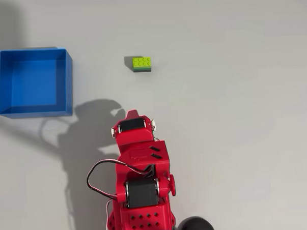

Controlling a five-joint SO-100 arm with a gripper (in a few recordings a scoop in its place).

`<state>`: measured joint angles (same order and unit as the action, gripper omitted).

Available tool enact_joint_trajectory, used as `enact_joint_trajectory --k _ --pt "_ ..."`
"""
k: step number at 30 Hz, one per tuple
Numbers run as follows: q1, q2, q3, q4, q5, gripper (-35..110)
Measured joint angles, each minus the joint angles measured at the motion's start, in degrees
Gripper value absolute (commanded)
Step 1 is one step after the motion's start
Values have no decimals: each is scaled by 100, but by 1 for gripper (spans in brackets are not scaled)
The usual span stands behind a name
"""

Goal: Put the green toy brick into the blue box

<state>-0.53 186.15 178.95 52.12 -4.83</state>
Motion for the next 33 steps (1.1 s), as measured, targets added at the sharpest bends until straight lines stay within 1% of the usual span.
enact_joint_trajectory --k 6,33 --pt "0 0 0 0 -193 0" --pt "-26 -211 -176 18 -141 0"
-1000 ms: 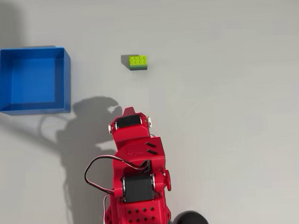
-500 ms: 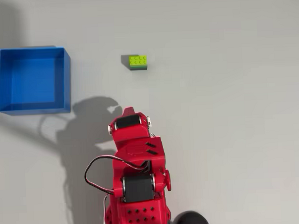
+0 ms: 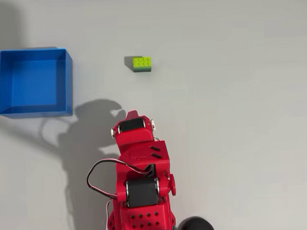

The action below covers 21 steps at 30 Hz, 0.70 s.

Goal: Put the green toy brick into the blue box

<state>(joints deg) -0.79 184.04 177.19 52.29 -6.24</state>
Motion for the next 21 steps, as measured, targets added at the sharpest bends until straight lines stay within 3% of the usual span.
enact_joint_trajectory --k 8,17,21 --pt "-79 -167 -606 0 0 0" --pt "-53 -1898 -1854 26 246 1" --pt "-26 -2927 -2584 264 387 10"
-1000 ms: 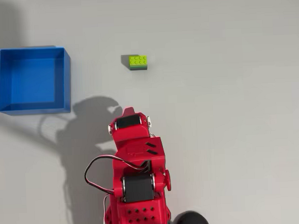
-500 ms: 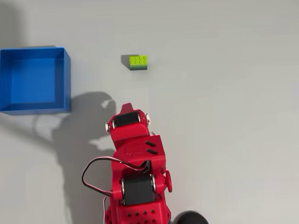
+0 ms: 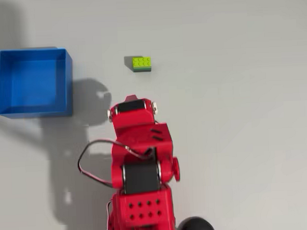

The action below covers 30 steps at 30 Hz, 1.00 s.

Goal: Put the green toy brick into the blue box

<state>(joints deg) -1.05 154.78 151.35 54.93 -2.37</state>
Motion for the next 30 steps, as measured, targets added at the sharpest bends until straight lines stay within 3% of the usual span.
enact_joint_trajectory --k 11,30 --pt "0 -2443 -2232 1063 132 26" --pt "527 -5106 -4544 1477 290 28"
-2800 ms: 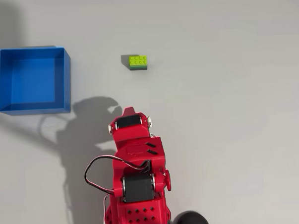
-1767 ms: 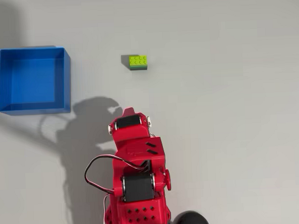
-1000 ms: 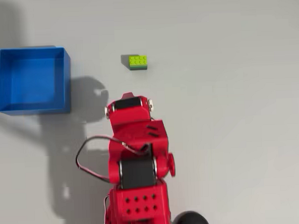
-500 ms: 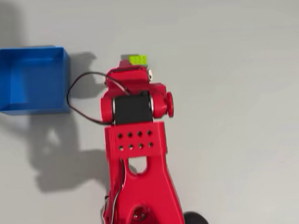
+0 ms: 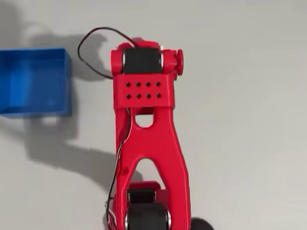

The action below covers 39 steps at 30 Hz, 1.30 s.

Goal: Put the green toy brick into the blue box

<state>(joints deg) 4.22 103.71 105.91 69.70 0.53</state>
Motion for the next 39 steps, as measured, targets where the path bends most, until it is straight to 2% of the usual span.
enact_joint_trajectory --k 13,39 --pt "633 -1512 -1090 88 -519 27" --pt "642 -3226 -2250 325 -1547 24"
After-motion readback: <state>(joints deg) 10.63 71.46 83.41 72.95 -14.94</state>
